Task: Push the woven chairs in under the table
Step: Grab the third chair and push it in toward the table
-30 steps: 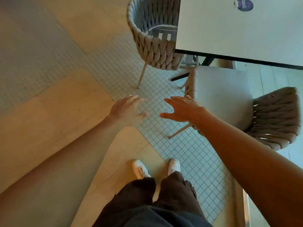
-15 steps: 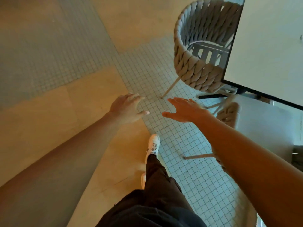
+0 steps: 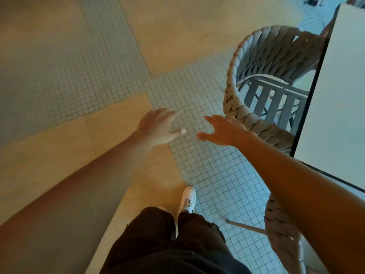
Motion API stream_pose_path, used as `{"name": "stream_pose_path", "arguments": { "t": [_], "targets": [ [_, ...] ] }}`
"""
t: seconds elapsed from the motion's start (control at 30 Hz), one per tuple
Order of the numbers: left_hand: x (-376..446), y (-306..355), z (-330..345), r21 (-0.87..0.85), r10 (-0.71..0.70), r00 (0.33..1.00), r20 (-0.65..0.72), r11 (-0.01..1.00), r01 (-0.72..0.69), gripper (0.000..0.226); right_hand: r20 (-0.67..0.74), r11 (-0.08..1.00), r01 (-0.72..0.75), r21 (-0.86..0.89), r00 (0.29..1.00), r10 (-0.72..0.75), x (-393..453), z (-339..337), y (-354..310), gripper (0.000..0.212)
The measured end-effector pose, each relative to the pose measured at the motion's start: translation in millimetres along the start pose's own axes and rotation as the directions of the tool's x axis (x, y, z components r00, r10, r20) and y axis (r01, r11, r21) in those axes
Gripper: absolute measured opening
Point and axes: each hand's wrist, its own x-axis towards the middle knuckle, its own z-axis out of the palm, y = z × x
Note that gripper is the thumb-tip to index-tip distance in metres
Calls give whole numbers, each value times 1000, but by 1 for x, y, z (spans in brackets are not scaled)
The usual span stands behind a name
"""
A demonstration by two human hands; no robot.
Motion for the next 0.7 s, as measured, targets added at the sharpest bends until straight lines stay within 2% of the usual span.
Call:
{"name": "stream_pose_path", "arguments": {
  "t": [0.33,0.7],
  "targets": [
    [120,-72,-46,39,72,997,21,997,-73,86,-71,999,-38,-16,997,37,114,-76,14,114],
    [277,-158,-123,73,254,963,89,963,-261,85,-119,973,-215,80,967,224,224,-161,13,114]
  ]
}}
